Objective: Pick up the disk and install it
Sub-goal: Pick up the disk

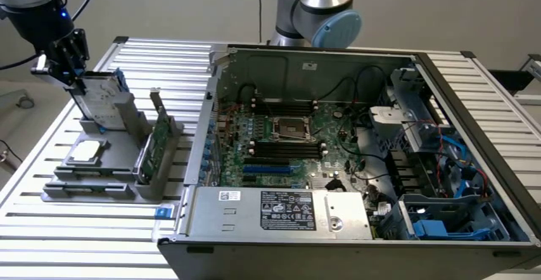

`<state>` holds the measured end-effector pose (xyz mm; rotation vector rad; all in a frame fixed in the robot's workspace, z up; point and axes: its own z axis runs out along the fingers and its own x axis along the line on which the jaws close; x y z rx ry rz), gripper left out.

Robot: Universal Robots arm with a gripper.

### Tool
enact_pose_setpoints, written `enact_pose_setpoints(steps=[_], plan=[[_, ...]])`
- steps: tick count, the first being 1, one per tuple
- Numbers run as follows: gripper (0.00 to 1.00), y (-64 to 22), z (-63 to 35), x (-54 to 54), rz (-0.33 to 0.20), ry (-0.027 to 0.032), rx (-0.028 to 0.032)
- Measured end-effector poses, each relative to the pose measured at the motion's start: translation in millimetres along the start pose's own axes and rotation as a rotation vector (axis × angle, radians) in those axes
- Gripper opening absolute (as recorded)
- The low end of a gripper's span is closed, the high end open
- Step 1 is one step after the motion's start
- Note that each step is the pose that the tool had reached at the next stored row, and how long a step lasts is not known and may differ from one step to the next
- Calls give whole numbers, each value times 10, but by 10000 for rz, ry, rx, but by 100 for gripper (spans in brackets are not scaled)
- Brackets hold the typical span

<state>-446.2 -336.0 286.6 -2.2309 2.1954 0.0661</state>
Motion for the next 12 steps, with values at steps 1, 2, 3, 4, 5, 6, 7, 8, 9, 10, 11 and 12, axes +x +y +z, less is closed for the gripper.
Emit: enact_pose_setpoints(steps=[1,2,3,4,5,6,7,8,9,10,11,12], plan=[[33,0,0,0,6,0,1],[33,0,0,0,12,0,2],[33,0,0,0,23,-1,3],[33,0,0,1,41,-1,4],[33,0,0,2,63,-1,5],[33,0,0,3,85,-2,6],[33,0,0,5,113,-2,6],[33,0,0,8,153,-3,8],[33,0,0,11,210,-4,11],[33,0,0,11,271,-6,13],[33,0,0,11,298,-7,14],[33,0,0,11,313,-7,15]])
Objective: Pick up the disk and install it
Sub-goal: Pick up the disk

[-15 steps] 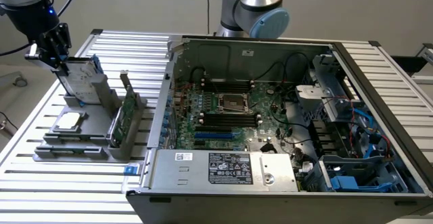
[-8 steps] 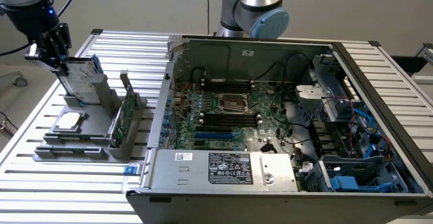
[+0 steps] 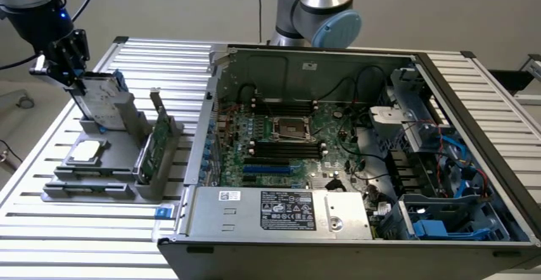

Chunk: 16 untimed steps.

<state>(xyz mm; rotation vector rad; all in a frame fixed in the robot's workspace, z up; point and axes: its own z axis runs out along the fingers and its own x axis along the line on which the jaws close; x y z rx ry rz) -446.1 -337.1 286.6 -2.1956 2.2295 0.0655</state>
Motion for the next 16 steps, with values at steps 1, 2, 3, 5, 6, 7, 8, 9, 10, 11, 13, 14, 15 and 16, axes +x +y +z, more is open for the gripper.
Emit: enact_pose_setpoints(steps=[1,2,3,5,6,7,8,9,10,11,13,14,15,16], plan=[[33,0,0,0,14,0,1],[33,0,0,0,24,0,1],[33,0,-1,0,29,0,0],[33,0,-1,0,35,-1,0],[33,0,0,0,36,0,0],[33,0,-1,0,36,-1,0],[33,0,-1,0,36,0,0],[33,0,-1,0,36,0,0],[33,0,0,0,36,0,0],[33,0,-1,0,36,0,0],[33,0,0,0,37,0,0],[33,0,-1,0,36,0,0],[33,0,0,0,37,-1,0],[33,0,-1,0,37,0,0]])
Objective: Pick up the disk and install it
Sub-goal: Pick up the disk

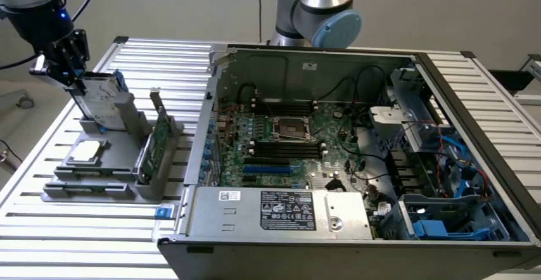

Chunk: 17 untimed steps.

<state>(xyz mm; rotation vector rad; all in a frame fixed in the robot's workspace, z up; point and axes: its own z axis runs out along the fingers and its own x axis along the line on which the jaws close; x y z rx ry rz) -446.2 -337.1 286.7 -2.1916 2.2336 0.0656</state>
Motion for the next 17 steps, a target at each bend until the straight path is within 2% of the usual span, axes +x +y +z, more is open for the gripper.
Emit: enact_pose_setpoints(steps=[3,7,17], plan=[[33,1,-16,0,5,-2,4],[33,2,-90,-4,14,-1,1],[33,8,-381,-14,21,-1,2]])
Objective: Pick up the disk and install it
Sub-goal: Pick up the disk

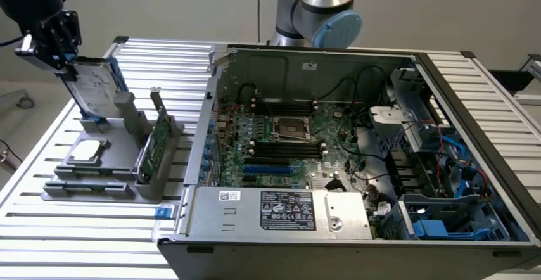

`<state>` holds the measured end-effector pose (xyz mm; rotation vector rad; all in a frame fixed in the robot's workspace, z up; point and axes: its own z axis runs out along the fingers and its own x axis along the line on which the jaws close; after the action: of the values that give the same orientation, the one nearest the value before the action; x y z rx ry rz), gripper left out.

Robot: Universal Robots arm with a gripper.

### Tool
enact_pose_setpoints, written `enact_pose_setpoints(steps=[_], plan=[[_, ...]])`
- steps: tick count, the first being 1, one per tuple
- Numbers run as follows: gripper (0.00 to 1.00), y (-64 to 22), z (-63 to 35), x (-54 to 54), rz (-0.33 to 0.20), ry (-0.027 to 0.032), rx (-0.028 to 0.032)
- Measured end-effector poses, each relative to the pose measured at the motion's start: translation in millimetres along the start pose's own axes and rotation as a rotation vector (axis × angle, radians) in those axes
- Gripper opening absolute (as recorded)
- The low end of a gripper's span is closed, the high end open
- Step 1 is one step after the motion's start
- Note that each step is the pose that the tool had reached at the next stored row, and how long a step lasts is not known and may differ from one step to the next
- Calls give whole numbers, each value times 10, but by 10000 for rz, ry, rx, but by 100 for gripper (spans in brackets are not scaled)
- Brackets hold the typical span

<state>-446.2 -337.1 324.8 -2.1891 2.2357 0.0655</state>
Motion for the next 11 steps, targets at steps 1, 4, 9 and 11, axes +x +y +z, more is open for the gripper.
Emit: enact_pose_setpoints(steps=[1,4,9,11], plan=[[33,1,-40,-2,0,0,-1],[33,4,-171,-7,2,0,-1],[33,5,-397,-17,1,0,0],[33,5,-490,-22,2,0,0]])
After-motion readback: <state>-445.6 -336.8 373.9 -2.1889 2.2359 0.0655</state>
